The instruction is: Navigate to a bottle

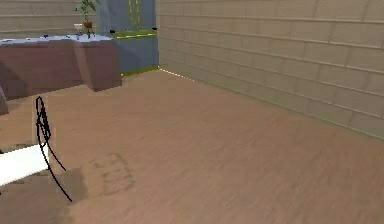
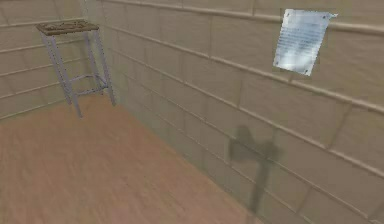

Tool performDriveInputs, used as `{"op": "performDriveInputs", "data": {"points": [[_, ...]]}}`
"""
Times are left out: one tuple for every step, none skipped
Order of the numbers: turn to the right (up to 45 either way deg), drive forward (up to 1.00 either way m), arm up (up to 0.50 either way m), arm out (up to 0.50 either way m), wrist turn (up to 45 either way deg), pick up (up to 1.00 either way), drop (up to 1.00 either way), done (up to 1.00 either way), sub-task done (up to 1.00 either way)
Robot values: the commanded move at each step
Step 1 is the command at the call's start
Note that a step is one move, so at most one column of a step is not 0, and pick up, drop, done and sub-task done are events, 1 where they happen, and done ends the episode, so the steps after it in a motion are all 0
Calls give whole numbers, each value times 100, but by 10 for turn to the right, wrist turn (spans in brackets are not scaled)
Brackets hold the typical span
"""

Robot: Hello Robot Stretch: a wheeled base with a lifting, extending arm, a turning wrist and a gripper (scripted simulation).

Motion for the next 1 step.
{"op": "performDriveInputs", "data": {"points": [[-120, 0, 0, 0, 0, 0, 0, 0, 0]]}}
